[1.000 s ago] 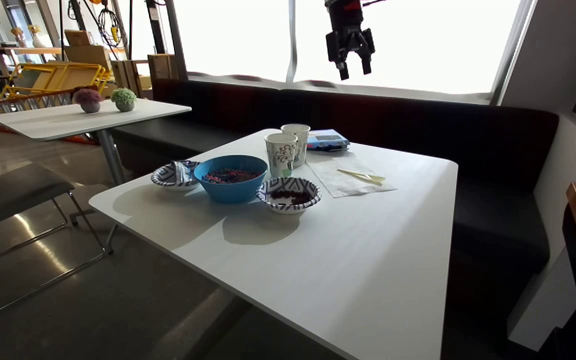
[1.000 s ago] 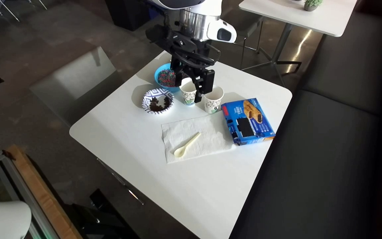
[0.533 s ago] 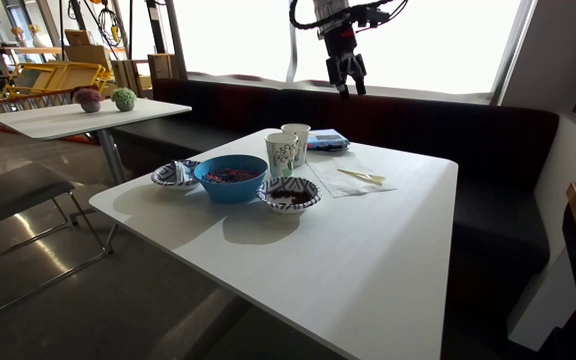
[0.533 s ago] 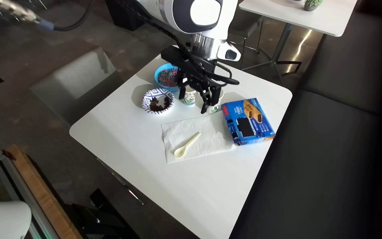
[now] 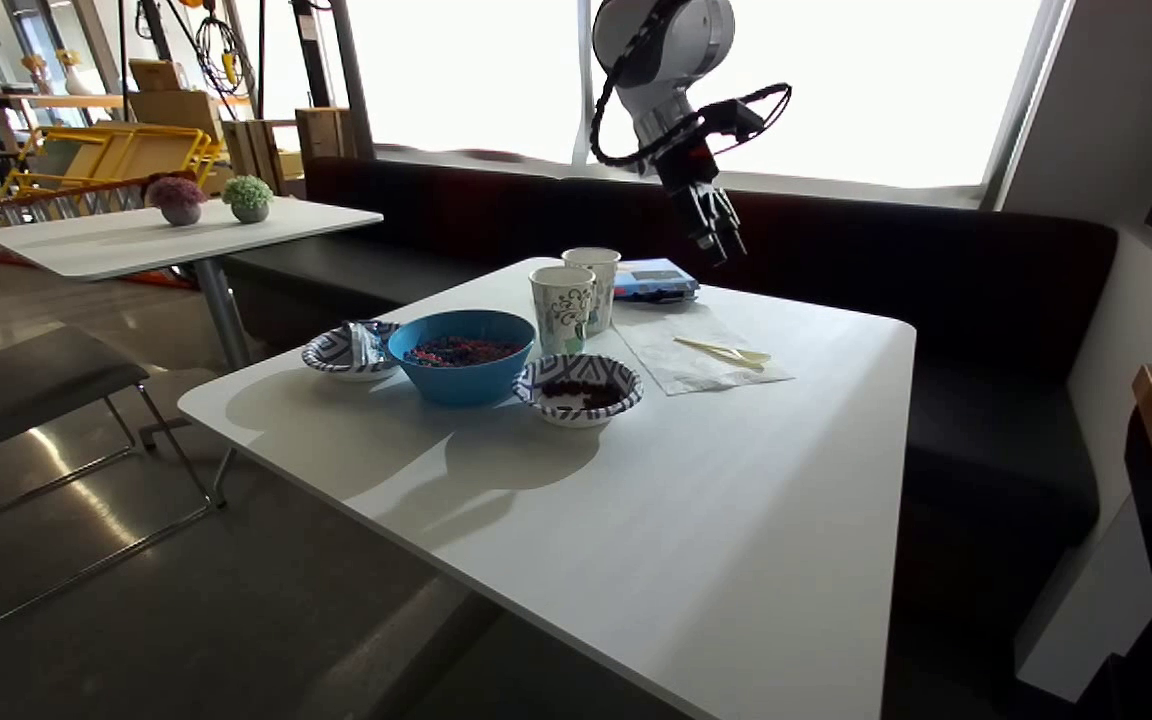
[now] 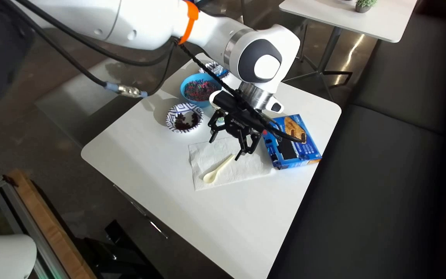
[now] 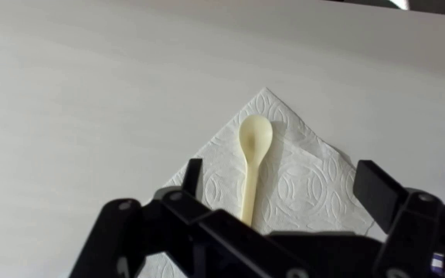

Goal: Transfer a spoonful of contents from the blue bowl to the right cup

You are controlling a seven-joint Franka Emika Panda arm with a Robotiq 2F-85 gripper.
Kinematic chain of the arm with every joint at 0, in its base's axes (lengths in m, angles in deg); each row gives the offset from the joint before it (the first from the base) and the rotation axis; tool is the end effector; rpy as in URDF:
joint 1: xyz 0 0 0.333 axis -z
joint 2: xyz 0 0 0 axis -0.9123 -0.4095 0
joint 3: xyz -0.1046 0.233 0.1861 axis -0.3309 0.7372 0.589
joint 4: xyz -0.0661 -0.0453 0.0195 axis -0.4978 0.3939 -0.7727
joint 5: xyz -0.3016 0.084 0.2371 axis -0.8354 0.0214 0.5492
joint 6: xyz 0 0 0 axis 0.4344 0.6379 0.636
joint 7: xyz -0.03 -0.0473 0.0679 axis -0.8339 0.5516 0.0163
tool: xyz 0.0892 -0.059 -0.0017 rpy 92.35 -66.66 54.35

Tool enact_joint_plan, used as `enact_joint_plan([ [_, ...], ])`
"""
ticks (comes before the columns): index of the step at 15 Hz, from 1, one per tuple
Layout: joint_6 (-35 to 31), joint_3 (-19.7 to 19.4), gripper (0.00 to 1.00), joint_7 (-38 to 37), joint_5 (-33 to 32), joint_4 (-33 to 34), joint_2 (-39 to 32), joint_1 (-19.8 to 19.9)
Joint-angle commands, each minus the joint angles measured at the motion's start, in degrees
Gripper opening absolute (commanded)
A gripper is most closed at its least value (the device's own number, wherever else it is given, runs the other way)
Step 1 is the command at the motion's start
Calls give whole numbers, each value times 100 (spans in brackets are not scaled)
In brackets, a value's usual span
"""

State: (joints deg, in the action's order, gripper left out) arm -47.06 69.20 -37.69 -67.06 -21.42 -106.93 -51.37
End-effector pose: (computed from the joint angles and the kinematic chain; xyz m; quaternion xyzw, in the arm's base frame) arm 0.6373 -0.2092 0.1590 -0.9486 -0.0736 0.3035 0.0519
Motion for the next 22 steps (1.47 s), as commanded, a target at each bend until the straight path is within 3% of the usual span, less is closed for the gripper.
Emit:
enact_joint_plan([
  [1,641,63,100,88,-70,987,-849,68],
  [5,525,98,100,180,-80,1514,-1384,101],
  [13,465,87,99,-392,60,2074,-1989,67],
  [15,480,90,74,-449,67,2119,-2036,58],
  [16,465,87,71,-497,67,2125,-2053,46],
  [22,120,30,25,-947,102,1896,-1992,-57],
])
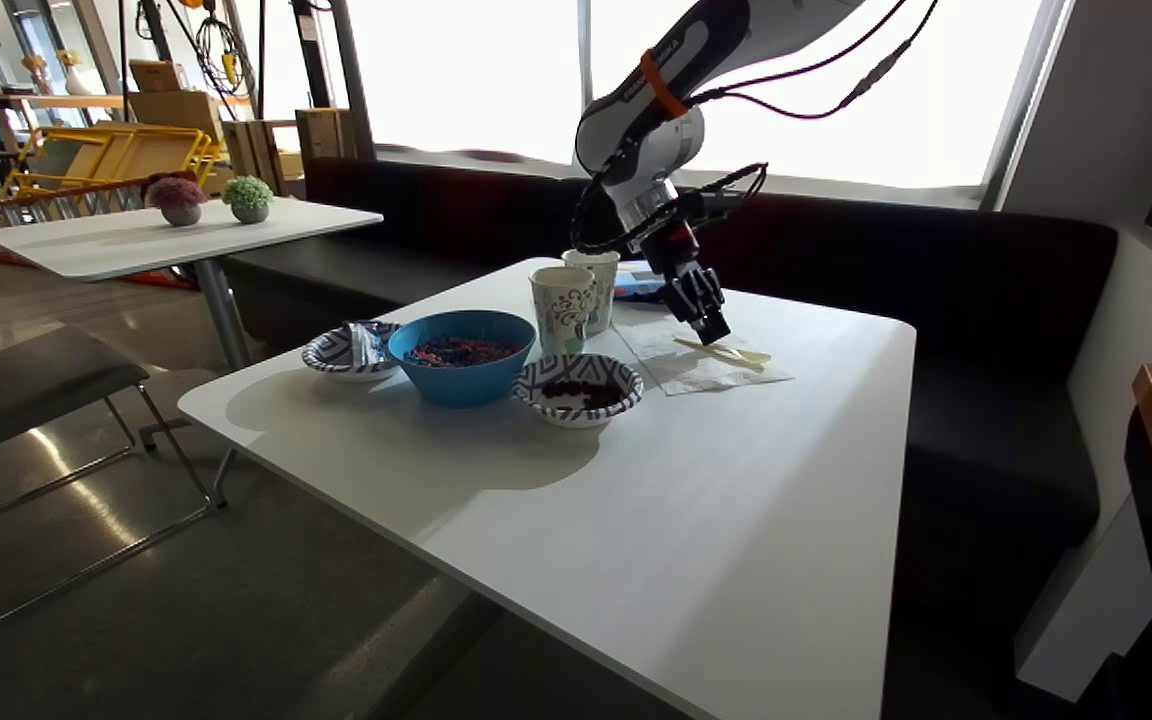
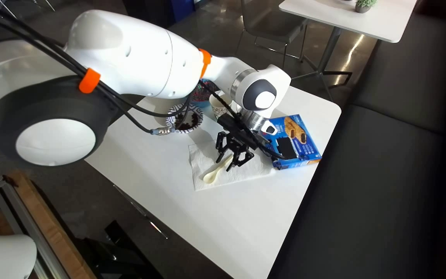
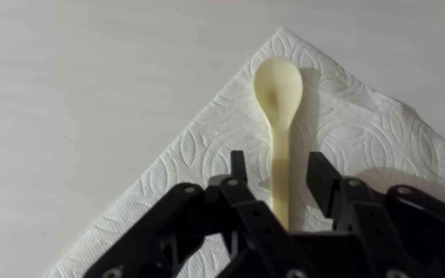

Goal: Transfer a spoonful of contents from the blue bowl to the right cup

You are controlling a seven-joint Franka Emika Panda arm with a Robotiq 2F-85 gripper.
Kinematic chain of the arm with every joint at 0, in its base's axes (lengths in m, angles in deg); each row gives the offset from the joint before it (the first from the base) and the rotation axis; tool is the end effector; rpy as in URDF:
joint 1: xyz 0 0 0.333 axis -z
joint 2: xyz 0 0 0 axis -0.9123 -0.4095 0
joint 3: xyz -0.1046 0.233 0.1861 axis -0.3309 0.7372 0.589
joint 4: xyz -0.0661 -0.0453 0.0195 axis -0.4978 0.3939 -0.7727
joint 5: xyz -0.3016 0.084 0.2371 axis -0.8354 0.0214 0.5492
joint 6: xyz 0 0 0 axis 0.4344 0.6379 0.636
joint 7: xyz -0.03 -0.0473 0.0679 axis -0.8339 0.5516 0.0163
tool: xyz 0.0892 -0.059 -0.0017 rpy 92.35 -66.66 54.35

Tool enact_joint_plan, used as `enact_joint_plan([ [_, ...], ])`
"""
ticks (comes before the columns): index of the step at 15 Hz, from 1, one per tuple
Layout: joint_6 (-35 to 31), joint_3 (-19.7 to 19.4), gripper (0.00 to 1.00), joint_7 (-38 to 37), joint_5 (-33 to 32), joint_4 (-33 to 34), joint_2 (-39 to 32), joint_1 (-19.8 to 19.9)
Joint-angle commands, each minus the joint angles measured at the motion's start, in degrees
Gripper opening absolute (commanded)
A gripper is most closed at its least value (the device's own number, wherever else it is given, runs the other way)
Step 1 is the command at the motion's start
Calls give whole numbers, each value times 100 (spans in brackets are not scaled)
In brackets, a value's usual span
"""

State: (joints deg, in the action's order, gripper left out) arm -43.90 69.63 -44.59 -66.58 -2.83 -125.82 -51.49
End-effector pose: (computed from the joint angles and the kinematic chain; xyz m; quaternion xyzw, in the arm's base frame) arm 0.6546 -0.2037 0.0521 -0.9416 -0.0241 0.3333 0.0408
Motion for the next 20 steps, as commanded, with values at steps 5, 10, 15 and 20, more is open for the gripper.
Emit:
enact_joint_plan([
  [5,-194,-9,21,-428,37,4,-144,-72],
  [10,-188,-13,15,-512,9,0,-157,-81],
  [15,-160,-13,3,-470,-22,-350,206,-100],
  [20,-228,-16,3,-513,-68,-1342,1142,-213],
])
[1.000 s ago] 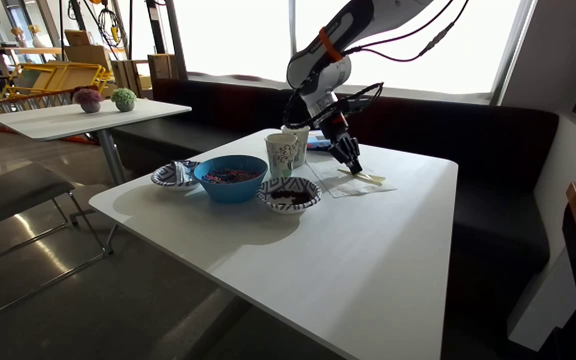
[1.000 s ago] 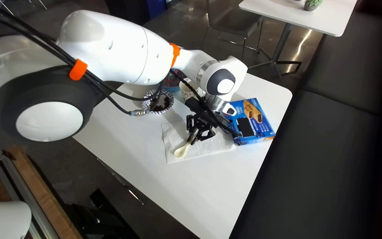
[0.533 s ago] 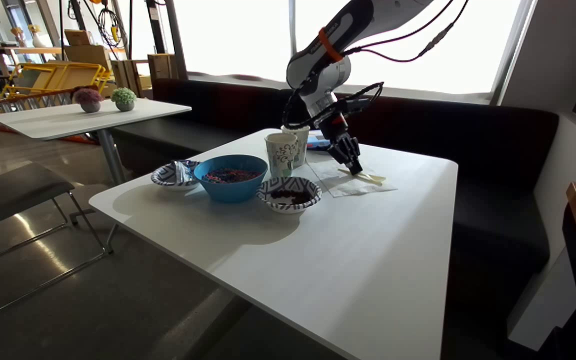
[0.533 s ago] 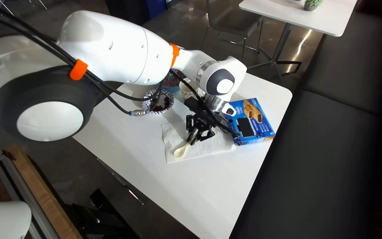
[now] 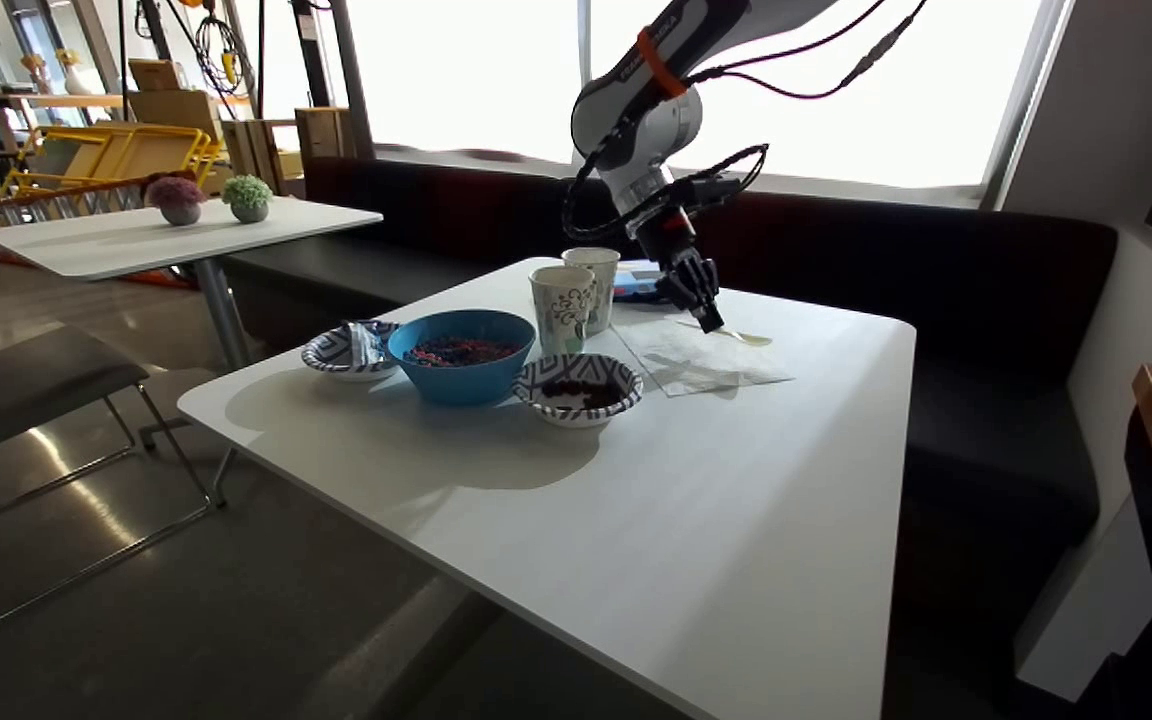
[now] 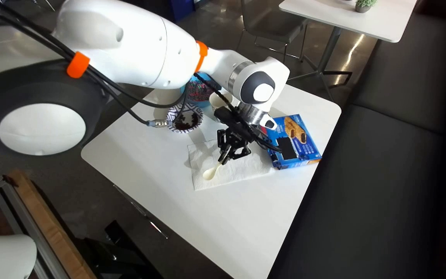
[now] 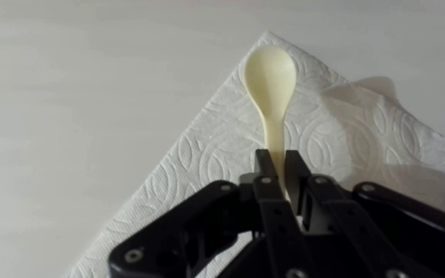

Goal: Transfer a spoonful of contents from the blue bowl to the right cup

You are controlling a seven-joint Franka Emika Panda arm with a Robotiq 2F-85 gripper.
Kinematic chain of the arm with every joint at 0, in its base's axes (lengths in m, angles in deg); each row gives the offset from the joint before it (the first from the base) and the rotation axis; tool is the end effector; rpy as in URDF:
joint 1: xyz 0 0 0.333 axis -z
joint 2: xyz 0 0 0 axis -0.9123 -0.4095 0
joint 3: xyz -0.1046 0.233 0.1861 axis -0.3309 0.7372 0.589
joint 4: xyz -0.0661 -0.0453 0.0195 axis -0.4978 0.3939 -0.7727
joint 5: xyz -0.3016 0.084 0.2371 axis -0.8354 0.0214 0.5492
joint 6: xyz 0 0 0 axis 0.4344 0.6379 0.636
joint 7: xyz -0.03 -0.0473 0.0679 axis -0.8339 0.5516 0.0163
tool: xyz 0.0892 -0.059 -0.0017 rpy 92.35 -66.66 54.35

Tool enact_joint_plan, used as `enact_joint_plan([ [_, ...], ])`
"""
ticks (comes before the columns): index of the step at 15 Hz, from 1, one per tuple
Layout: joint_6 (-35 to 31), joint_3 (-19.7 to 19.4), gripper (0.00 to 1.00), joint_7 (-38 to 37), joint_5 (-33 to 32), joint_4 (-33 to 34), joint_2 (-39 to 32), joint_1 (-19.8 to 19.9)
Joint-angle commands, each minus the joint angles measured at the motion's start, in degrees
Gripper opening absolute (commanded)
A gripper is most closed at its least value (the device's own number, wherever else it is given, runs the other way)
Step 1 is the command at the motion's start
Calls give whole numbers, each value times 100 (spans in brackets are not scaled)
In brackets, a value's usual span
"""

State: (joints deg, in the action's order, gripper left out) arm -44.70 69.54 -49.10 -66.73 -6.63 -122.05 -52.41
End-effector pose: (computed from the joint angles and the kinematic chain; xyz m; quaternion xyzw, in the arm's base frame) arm 0.6570 -0.1949 0.0734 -0.9441 0.0067 0.3289 0.0228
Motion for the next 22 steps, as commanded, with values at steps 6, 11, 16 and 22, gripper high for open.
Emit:
enact_joint_plan([
  [6,-320,30,13,465,-504,-1282,1158,-320],
  [11,-512,46,13,656,-707,-1885,1565,-447],
  [16,-805,217,3,625,-892,-2356,1879,-814],
  [22,-1156,617,3,629,-1362,-2632,2169,-1698],
])
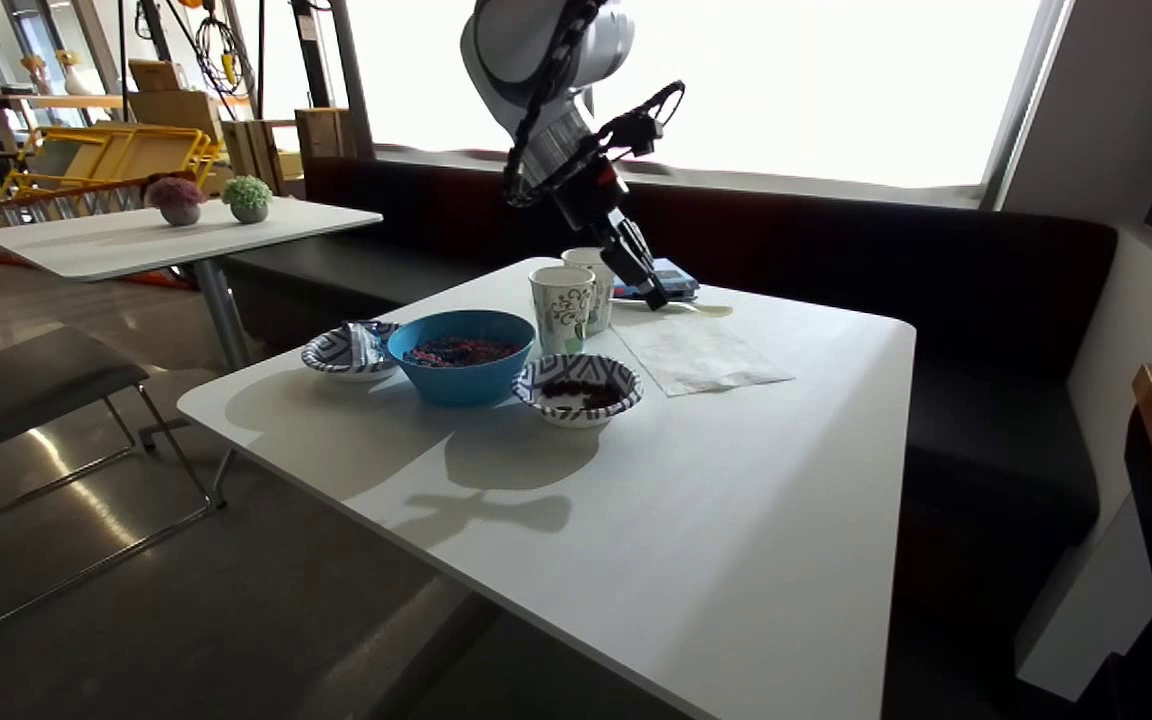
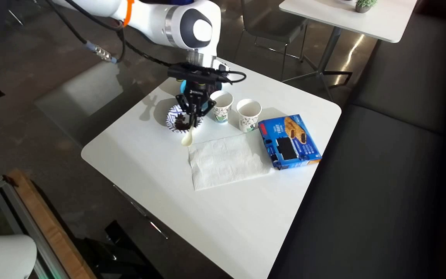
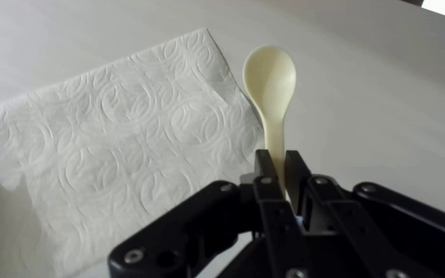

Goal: Transfer a spoonful of contents from the blue bowl to the right cup

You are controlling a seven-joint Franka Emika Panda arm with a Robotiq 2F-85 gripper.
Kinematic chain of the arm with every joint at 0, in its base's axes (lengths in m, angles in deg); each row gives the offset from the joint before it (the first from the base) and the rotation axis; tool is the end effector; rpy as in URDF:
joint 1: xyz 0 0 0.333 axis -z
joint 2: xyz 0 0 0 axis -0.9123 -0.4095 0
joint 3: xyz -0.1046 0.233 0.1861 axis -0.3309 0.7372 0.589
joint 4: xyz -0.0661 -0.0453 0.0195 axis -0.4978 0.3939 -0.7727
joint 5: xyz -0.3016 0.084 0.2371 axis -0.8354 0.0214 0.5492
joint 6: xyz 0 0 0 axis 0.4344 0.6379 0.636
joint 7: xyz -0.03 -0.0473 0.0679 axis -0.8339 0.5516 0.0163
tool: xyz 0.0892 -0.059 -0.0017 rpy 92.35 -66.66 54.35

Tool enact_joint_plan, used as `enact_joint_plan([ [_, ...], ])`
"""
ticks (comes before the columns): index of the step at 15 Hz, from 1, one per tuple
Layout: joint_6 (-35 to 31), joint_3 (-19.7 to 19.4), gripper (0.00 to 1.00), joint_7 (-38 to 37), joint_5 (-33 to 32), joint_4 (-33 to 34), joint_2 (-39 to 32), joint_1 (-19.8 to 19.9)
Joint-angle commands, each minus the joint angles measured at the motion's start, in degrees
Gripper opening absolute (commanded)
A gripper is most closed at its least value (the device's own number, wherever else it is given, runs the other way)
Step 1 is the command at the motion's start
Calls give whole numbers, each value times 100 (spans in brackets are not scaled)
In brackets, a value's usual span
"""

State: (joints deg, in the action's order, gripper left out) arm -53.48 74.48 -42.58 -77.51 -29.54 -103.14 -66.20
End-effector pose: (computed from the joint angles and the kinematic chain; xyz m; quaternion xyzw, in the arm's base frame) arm 0.6554 -0.0048 0.1530 0.9246 0.2325 -0.2958 0.0593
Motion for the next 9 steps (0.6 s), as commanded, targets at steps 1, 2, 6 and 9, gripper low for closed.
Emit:
enact_joint_plan([
  [1,-292,183,3,15,-331,-284,285,-438],
  [2,-282,219,3,33,-389,-194,272,-549],
  [6,-157,317,3,313,-690,359,135,-896],
  [9,-328,422,3,886,-895,575,126,-978],
])
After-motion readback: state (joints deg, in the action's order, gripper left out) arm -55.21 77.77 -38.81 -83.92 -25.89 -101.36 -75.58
